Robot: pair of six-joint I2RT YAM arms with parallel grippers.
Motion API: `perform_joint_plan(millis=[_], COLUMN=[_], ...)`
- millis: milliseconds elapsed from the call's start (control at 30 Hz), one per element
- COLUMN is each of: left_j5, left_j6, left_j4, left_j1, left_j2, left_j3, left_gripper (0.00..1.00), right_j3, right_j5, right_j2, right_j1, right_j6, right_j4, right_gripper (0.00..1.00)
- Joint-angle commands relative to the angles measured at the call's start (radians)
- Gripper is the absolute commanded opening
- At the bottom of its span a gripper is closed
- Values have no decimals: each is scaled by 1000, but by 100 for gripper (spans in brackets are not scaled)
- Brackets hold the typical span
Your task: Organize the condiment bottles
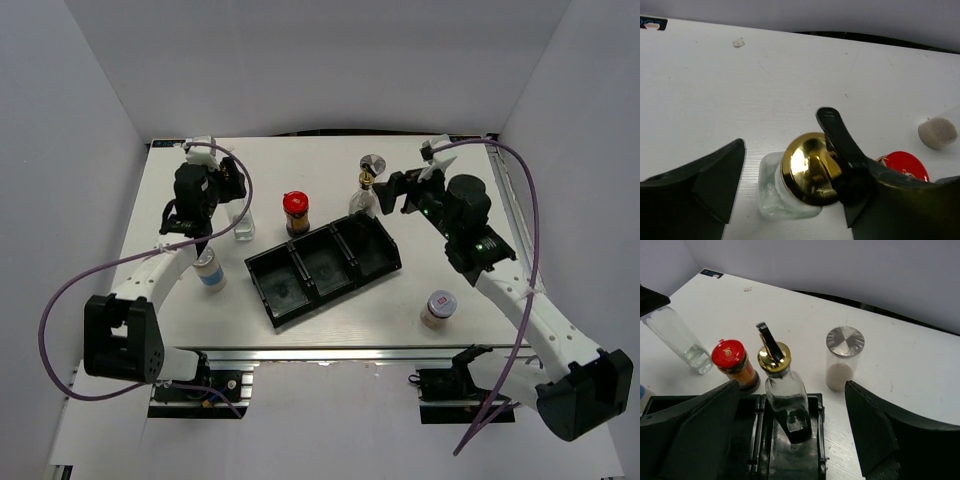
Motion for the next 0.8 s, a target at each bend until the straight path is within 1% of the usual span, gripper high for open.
perform_joint_plan(millis=[0, 67, 133, 200, 233, 300, 333, 367, 500, 533, 567, 667, 700, 767], left_j5=[-15, 4, 31, 38, 70, 71, 61, 58, 93, 115, 171, 245, 262, 299], left_j6=[32, 38, 41, 63, 67, 81, 83, 81, 72, 69, 69, 63, 55, 35], left_j4=[15, 24, 39, 30, 33, 35, 32, 27, -5, -14, -20, -22, -17, -2], left_j1=[-3, -3, -4, -4, -4, -6, -6, -4, -4, -6, -9, -25, -32, -42], left_j2=[43, 63, 65, 60, 57, 48, 45, 40, 19, 7, 0, -42, -55, -95], left_j3=[62, 73, 76, 92, 95, 101, 105, 112, 174, 213, 233, 290, 297, 316], left_gripper=[76, 65, 46, 41, 32, 24, 9, 1, 0, 0, 0, 0, 0, 0], right_j3=[-47, -88, -113, -136, -134, -130, -131, -136, -163, -168, -173, -193, -196, -203], right_j5=[99, 120, 140, 166, 211, 251, 274, 278, 315, 332, 350, 481, 549, 602], right_j2=[-71, -120, -151, -186, -192, -214, -229, -237, -275, -286, -290, -303, -304, -304], right_j1=[0, 0, 0, 0, 0, 0, 0, 0, 0, 0, 0, 0, 0, 0], right_j6=[2, 17, 36, 30, 25, 27, 31, 31, 39, 50, 59, 118, 131, 152], right_j4=[-27, -25, -22, -22, -34, -73, -80, -82, -82, -84, -84, -105, -113, -154], right_gripper=[89, 89, 89, 89, 89, 89, 89, 89, 89, 90, 89, 89, 89, 89])
